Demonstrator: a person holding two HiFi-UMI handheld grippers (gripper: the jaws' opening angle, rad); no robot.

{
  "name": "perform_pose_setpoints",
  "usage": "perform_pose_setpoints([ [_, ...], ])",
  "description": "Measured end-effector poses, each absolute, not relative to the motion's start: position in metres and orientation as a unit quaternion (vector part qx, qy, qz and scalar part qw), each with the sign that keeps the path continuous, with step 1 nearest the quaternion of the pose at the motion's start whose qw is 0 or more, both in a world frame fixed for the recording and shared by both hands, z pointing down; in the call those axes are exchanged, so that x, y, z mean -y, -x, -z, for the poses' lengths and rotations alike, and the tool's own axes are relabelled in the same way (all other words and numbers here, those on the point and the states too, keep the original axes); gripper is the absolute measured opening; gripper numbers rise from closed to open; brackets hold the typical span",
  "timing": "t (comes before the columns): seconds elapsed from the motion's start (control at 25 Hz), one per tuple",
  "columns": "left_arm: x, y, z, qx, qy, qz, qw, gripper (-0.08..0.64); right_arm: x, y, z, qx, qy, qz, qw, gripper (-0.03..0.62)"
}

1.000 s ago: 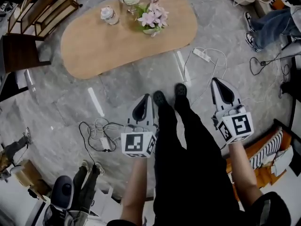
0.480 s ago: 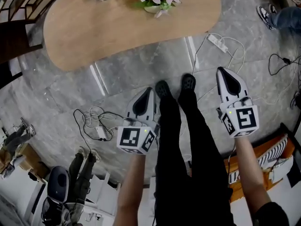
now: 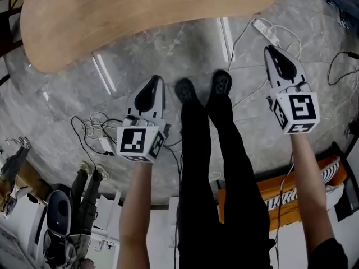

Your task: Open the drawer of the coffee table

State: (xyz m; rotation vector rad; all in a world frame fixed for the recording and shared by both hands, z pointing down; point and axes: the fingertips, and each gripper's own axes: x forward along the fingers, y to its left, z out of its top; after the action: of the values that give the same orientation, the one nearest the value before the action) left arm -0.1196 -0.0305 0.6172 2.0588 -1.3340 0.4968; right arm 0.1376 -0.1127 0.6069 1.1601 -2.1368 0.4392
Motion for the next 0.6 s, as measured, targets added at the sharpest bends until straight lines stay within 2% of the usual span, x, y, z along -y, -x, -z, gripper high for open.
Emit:
perform_pose_setpoints([
  [0.08,0.037,0.13,-0.633,0.512,-0.778,-0.195,0.306,0.022,0.117,-0.138,-0.624,0.815,-0.44,-0.162,0.339,0.014],
  [0.16,0.044,0.14,-0.649,0.517,-0.775,-0.203,0.302,0.091,0.12,-0.137,-0.639,0.816,-0.434,-0.158,0.349,0.014],
  [0.24,0.053,0.146,-0.664,0.522,-0.771,-0.212,0.298,0.106,0.124,-0.138,-0.652,0.816,-0.429,-0.152,0.356,0.016],
  [0.36,0.066,0.154,-0.685,0.526,-0.767,-0.22,0.296,0.129,0.133,-0.141,-0.668,0.811,-0.432,-0.149,0.365,0.114],
  [0.52,0.09,0.169,-0.706,0.539,-0.758,-0.217,0.296,0.181,0.146,-0.141,-0.691,0.806,-0.433,-0.146,0.376,0.181],
  [0.6,0.101,0.175,-0.713,0.545,-0.755,-0.216,0.293,0.232,0.153,-0.142,-0.698,0.803,-0.436,-0.144,0.38,0.204],
])
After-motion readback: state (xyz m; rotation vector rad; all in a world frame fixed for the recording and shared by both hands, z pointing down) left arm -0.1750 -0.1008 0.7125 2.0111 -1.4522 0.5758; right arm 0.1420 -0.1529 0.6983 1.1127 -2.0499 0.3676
